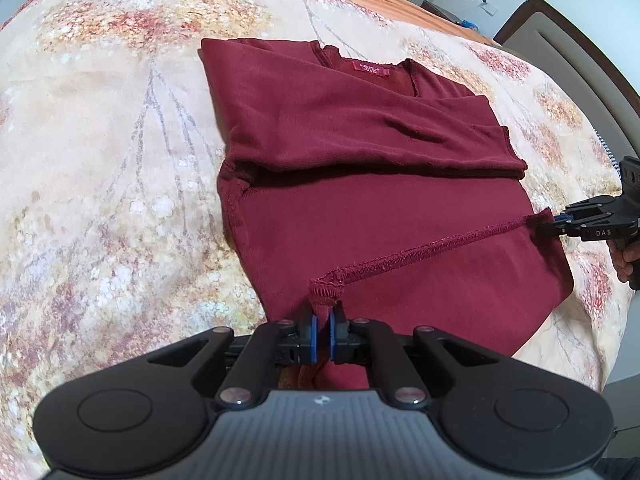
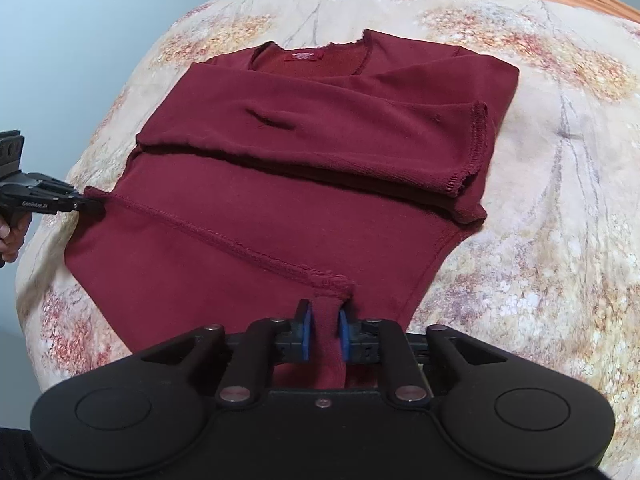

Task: Fold small clothes
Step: 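Lift the hem with both grippers and fold it up toward the collar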

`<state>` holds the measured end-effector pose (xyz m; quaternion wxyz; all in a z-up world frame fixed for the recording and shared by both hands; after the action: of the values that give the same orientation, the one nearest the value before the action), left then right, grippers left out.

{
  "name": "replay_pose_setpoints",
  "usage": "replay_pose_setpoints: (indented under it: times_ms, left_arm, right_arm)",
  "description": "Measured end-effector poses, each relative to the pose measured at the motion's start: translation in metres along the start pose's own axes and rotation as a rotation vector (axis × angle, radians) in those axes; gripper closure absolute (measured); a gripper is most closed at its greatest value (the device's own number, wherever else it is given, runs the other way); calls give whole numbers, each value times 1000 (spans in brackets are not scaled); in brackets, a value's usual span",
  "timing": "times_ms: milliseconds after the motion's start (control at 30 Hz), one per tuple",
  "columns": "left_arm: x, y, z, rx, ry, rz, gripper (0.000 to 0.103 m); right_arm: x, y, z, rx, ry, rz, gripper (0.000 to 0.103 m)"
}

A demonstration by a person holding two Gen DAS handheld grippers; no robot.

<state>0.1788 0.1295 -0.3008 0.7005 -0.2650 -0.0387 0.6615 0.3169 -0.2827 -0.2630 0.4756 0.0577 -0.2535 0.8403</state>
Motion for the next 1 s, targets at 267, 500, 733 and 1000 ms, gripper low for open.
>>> replay_pose_setpoints:
  times_ms: [267,500,733,1000]
  left_arm:
    - [-6,6,3,-14,0,-3,98]
    - [-9,-16,46,-197,45,64,98]
    - [6,-82,68,-354,33,57,98]
    - [24,-154,38,-391,-28,10,98]
  right_arm:
    - [-10,11,17,-80,-47,-100,98]
    - [-17,7,69,-247,-118,-212,99]
    - [-24,-45,89,-383,-142,-195,98]
    - [-49,-121,62,-406,-112,-171,98]
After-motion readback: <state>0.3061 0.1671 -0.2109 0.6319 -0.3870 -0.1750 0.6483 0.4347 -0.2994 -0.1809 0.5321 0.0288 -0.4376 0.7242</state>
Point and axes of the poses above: each gripper's, at about its wrist camera, not at the fingertips, and z roughly against the way its jaws point, x to its left, y to its underside, the point moved 4 cm from there along -z, roughly the way its jaws point, and after that the axes turned 5 degrees about -z, right-handed, at the moved point
